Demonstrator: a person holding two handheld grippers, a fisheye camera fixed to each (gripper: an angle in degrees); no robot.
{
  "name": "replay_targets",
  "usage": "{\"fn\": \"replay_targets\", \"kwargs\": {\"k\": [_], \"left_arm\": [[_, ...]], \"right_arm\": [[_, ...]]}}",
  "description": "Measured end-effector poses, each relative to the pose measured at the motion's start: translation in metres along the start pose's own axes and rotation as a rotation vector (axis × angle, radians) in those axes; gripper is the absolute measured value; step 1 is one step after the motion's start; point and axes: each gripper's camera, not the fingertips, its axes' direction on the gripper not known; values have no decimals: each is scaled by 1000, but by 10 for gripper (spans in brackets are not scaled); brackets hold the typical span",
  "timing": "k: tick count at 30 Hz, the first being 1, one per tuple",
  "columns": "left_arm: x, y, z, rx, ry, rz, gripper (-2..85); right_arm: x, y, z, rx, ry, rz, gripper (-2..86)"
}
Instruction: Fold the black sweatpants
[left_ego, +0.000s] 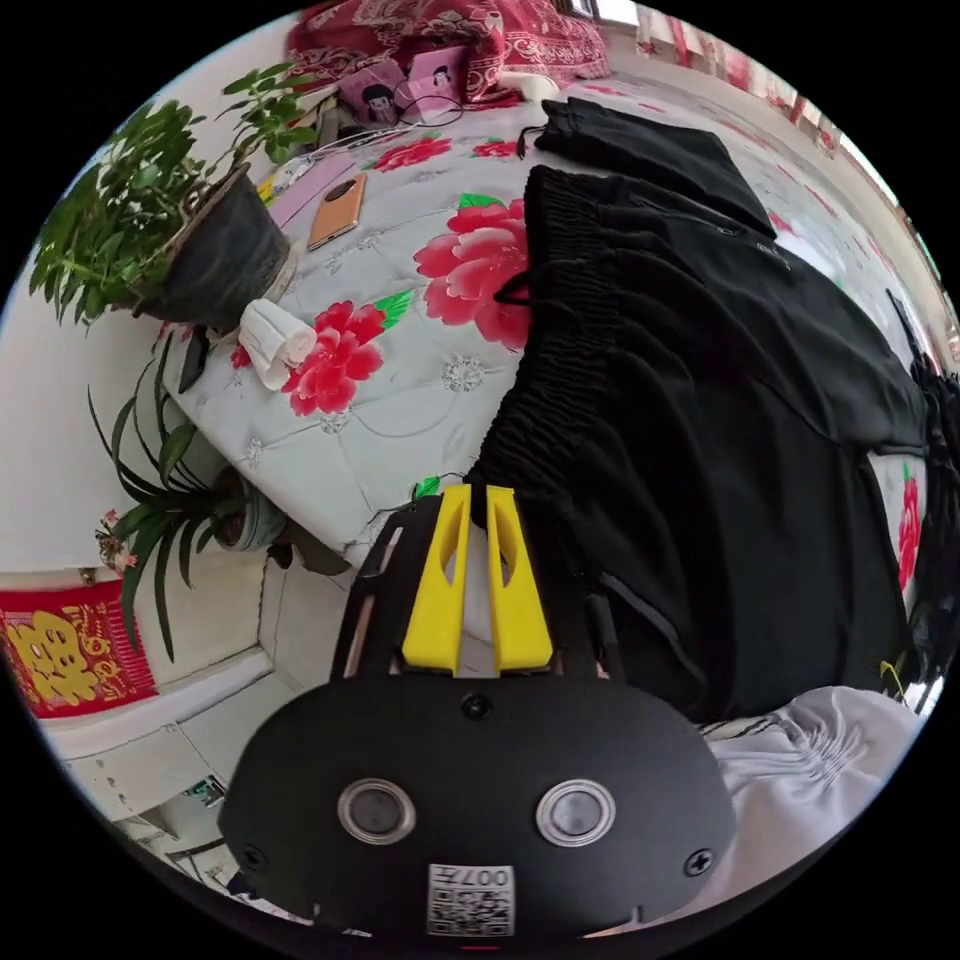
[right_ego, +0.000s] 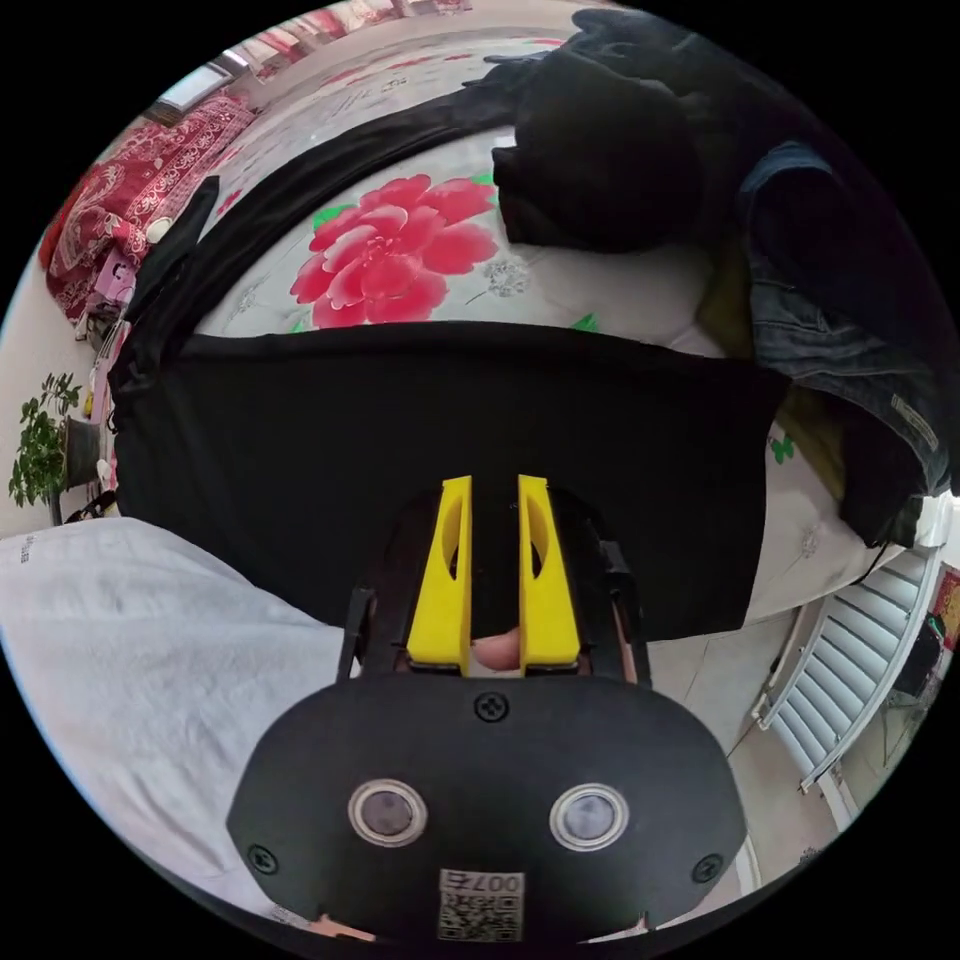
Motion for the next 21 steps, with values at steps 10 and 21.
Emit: {"fn": "replay_targets", "kwargs": {"k": [10,21], "left_arm": [[-39,31,13,-19,49,-18,-6],[-28,-64,-55,220,207,-55,94]], "right_arm": [[-56,-47,-13,131,-22,-75,50],[-170,-262,-35,286,54,-295,79]]}}
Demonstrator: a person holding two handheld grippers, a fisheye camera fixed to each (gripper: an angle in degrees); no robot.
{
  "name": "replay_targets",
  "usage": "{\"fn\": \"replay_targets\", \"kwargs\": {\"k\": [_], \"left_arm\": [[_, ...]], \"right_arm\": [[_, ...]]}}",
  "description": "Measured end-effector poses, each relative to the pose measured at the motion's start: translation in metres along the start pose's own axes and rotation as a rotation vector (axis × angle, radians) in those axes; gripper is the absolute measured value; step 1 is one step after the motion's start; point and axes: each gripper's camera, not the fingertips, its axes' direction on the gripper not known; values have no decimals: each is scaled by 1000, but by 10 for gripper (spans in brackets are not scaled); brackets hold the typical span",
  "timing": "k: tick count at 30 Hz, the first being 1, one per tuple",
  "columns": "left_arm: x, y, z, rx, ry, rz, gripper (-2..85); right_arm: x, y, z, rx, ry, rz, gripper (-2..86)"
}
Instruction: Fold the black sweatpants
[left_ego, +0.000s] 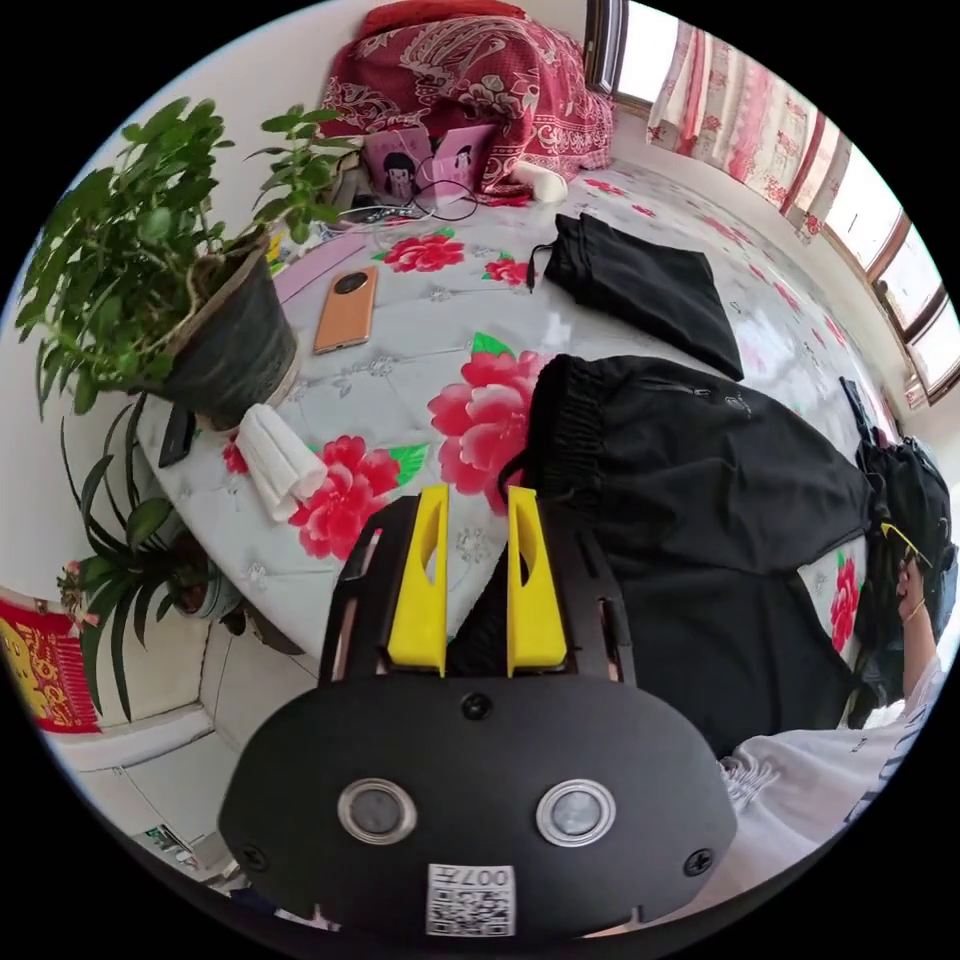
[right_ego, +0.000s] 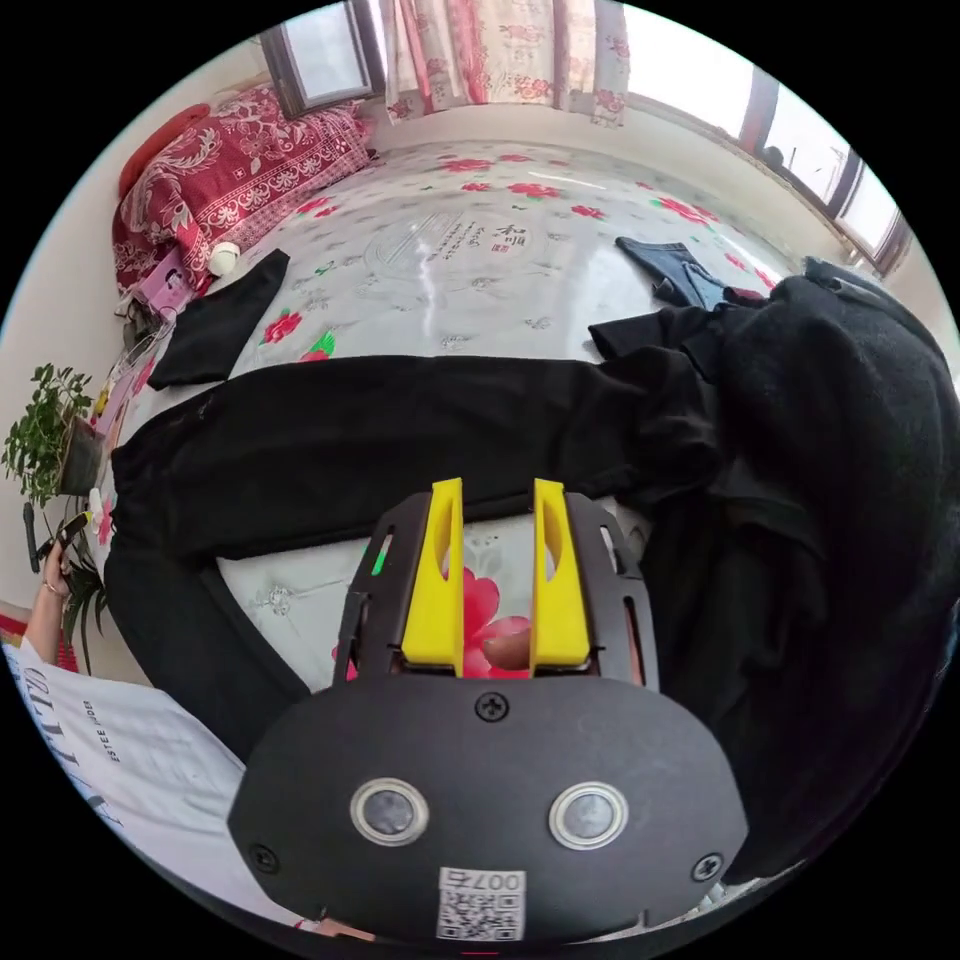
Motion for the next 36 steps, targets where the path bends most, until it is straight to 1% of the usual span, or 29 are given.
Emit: {"fn": "replay_targets", "kwargs": {"k": [2,4,6,7,9,10,11,13,14,15,16,18,19,20,21,23,24,26,27,28,29,30,31,32,33,34,35,36], "left_arm": [[21,-37,17,-5,22,40,101],[43,-72,36,-15,42,88,105],[69,-112,60,-61,59,129,97],[74,-120,65,-76,53,142,95],[98,-135,88,-143,-48,230,77],[104,-135,91,-144,-62,261,71],[111,-132,86,-102,-58,307,58],[111,-132,83,-118,-47,303,34],[108,-133,78,-131,-35,280,11],[107,-133,72,-137,-37,265,3],[107,-132,69,-137,-33,261,-1],[104,-127,46,-124,-12,247,-7],[103,-125,36,-112,-4,245,-7],[98,-121,13,-78,20,235,-8],[89,-114,-14,-40,60,214,-9],[74,-98,-61,40,146,186,-9],[67,-82,-94,93,189,181,-9],[56,-50,-143,174,236,171,-9],[48,-25,-173,222,267,158,-9],[43,-10,-187,247,280,154,-9],[33,21,-211,286,300,148,-9],[22,53,-227,302,317,129,-9],[15,69,-232,301,326,117,-9],[2,100,-235,280,342,86,-9],[-11,129,-229,231,338,31,-9],[-17,142,-224,198,334,2,-9],[-27,165,-208,117,324,-50,-9],[-35,183,-192,34,316,-108,-9]], "right_arm": [[-9,-58,22,-20,39,-38,85],[-15,-96,41,-56,69,-67,89],[-23,-128,61,-95,119,-126,90],[-29,-146,75,-133,157,-173,90],[-38,-164,96,-198,201,-261,86],[-43,-170,113,-260,238,-318,80],[-48,-172,131,-359,267,-381,59],[-53,-171,123,-269,185,-443,30],[-57,-170,126,-312,139,-461,17],[-59,-170,124,-296,145,-445,13],[-64,-169,122,-320,172,-439,7],[-73,-160,106,-280,215,-437,2],[-76,-151,82,-188,245,-423,1],[-74,-139,50,-91,233,-381,0],[-72,-131,32,-40,219,-358,-1],[-66,-85,-44,146,178,-311,-2],[-66,-70,-63,181,176,-307,-2],[-70,-3,-130,293,211,-292,-2],[-72,16,-145,310,228,-293,-1],[-77,55,-170,328,263,-300,-1],[-82,95,-190,317,302,-309,-1],[-84,115,-196,303,318,-312,0],[-87,156,-206,259,325,-300,1],[-88,194,-207,193,285,-269,3],[-87,213,-205,150,251,-249,4],[-83,248,-194,41,166,-193,8],[-79,281,-179,-83,95,-116,13],[-77,296,-173,-129,69,-78,17]]}}
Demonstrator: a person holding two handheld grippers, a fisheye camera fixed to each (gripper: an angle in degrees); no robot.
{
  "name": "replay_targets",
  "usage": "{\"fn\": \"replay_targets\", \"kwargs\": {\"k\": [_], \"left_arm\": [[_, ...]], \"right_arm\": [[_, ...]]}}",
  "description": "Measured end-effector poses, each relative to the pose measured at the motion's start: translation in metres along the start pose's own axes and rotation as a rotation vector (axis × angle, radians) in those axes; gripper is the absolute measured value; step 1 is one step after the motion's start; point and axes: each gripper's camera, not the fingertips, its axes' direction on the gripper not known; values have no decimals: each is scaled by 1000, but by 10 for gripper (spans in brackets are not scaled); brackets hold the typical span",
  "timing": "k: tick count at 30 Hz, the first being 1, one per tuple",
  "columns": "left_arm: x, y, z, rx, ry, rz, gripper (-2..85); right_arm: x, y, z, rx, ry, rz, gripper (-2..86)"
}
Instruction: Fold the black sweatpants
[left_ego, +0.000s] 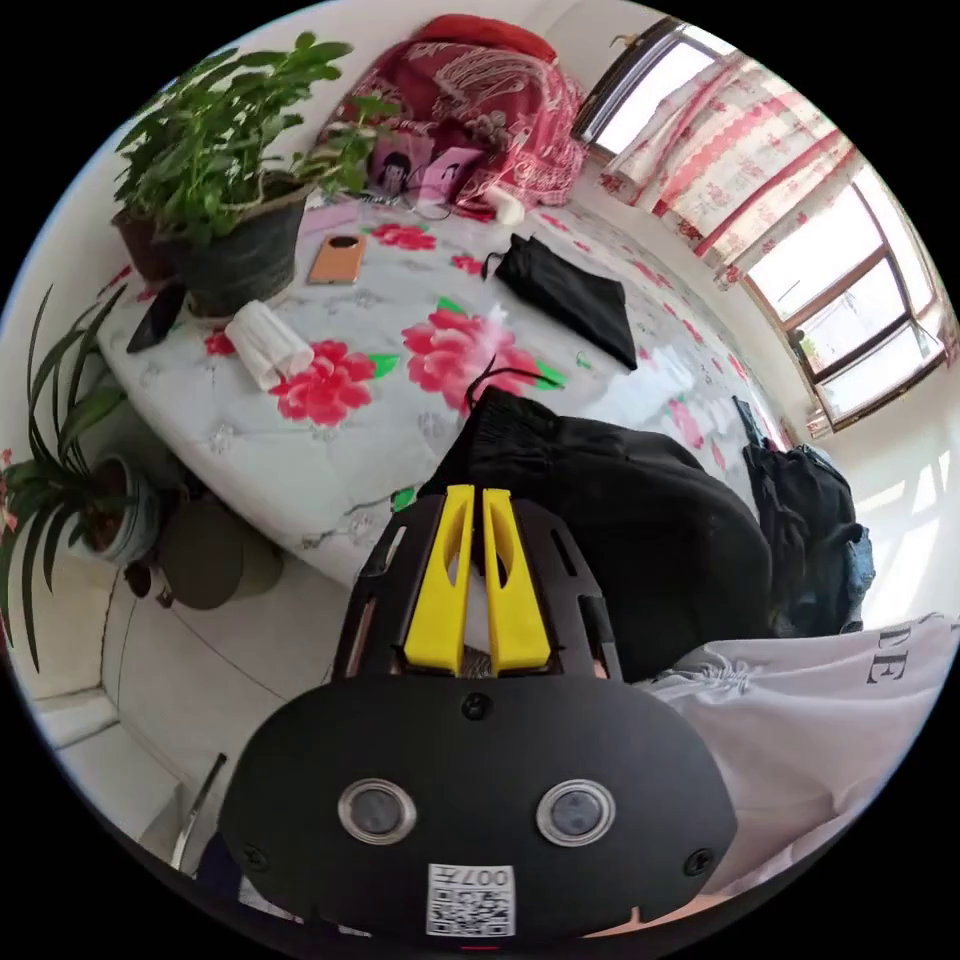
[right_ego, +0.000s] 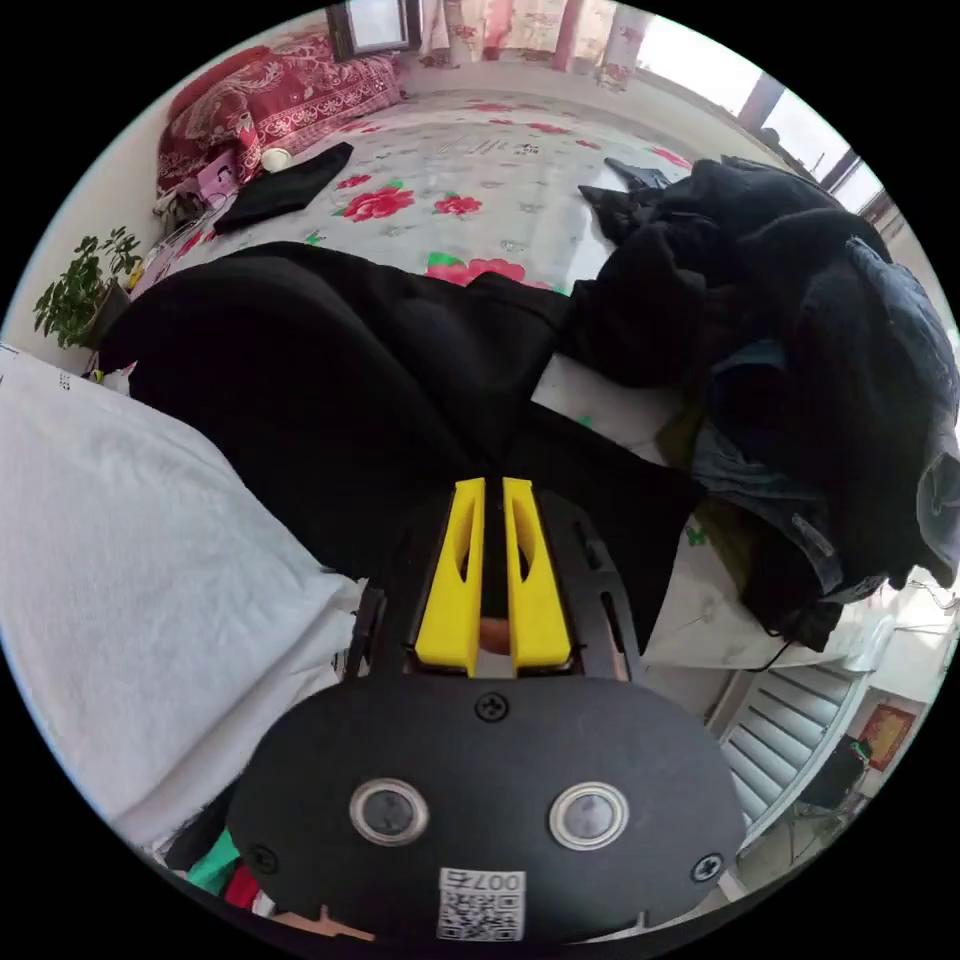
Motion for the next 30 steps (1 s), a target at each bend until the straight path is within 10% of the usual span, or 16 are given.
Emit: {"fn": "replay_targets", "kwargs": {"k": [5,16,19,30], "left_arm": [[-6,18,6,-30,-7,-50,-9],[36,-30,-51,40,44,37,-10],[42,-39,-75,68,73,48,-10],[35,-13,-93,8,15,70,-10]], "right_arm": [[27,63,-17,142,-230,239,43],[-1,-30,-7,29,-109,-98,27],[38,-20,-34,61,35,43,6],[334,262,-208,694,-523,865,-2]]}}
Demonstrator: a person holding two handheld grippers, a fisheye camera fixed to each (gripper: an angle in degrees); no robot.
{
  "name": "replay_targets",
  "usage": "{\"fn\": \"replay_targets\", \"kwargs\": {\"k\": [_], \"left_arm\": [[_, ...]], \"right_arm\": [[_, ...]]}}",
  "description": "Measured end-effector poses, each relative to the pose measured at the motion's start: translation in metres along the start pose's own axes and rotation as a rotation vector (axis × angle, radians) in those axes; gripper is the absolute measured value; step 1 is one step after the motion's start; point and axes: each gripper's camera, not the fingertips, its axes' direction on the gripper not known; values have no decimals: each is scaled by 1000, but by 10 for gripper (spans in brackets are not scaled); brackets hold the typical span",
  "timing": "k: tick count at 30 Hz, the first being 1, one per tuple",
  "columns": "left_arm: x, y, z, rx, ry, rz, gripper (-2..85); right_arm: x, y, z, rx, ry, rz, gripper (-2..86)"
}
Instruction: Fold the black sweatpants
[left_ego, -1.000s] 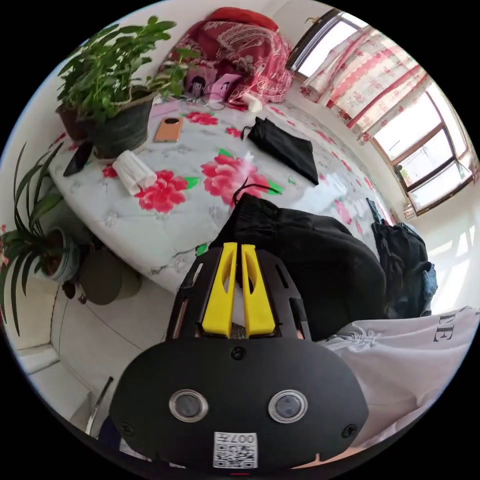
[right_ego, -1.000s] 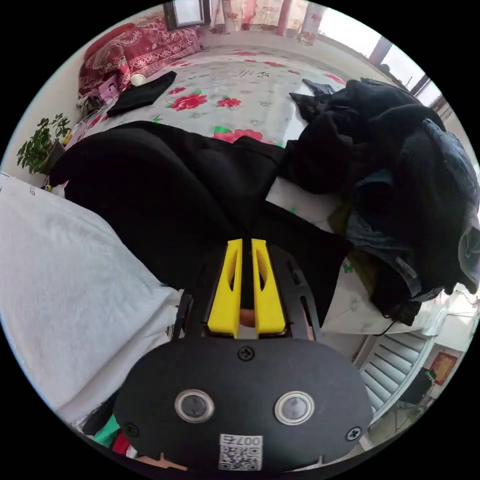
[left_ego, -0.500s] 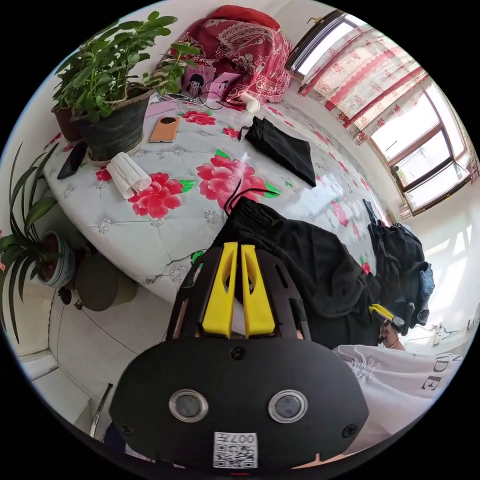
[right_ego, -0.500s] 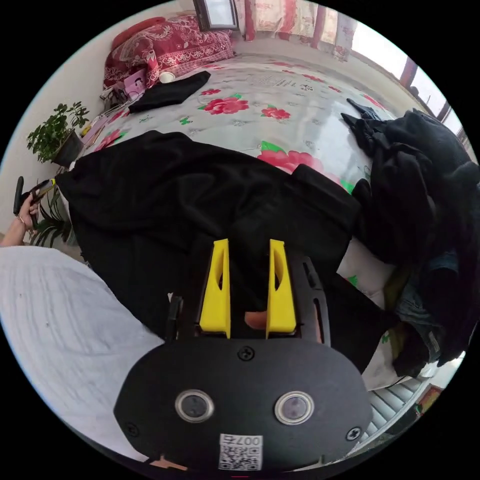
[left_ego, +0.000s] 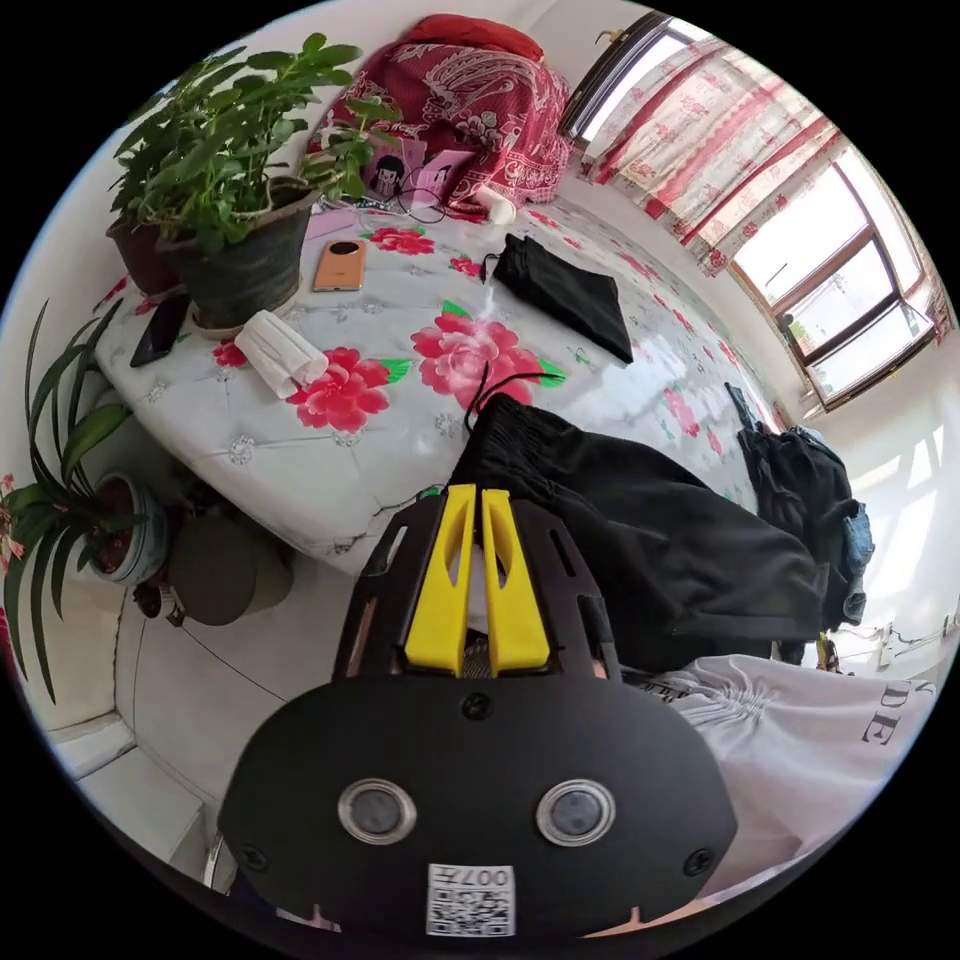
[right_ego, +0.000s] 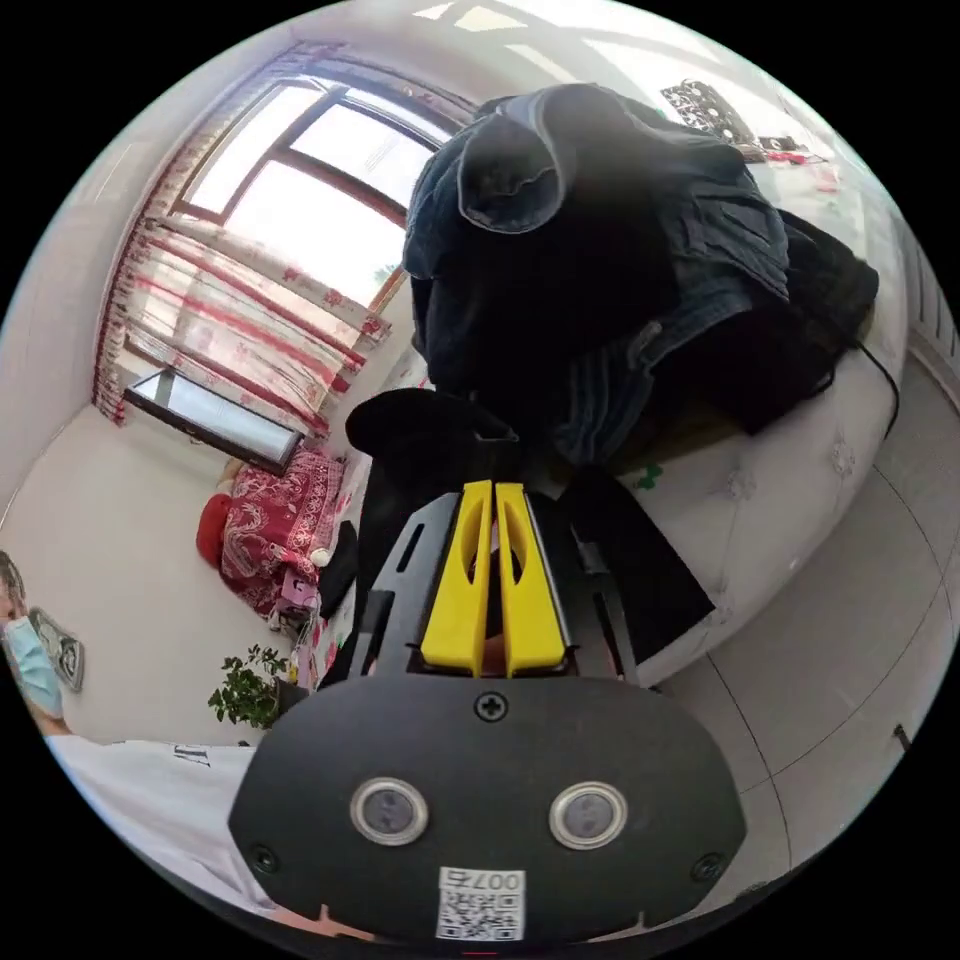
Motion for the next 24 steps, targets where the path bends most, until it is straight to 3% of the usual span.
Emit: {"fn": "replay_targets", "kwargs": {"k": [5,8,15,20,24], "left_arm": [[-19,8,21,-51,47,-127,-10],[-12,-6,15,-40,73,-118,-10],[36,-57,-22,47,164,-12,-10],[68,-74,-74,211,227,88,-10],[53,-58,-77,210,158,114,-10]], "right_arm": [[125,41,-34,-39,-30,486,-3],[140,48,-44,-11,-88,585,-3],[91,-17,-69,-12,-207,421,-3],[10,-65,-105,63,-335,97,-2],[0,-62,-120,64,-254,17,0]]}}
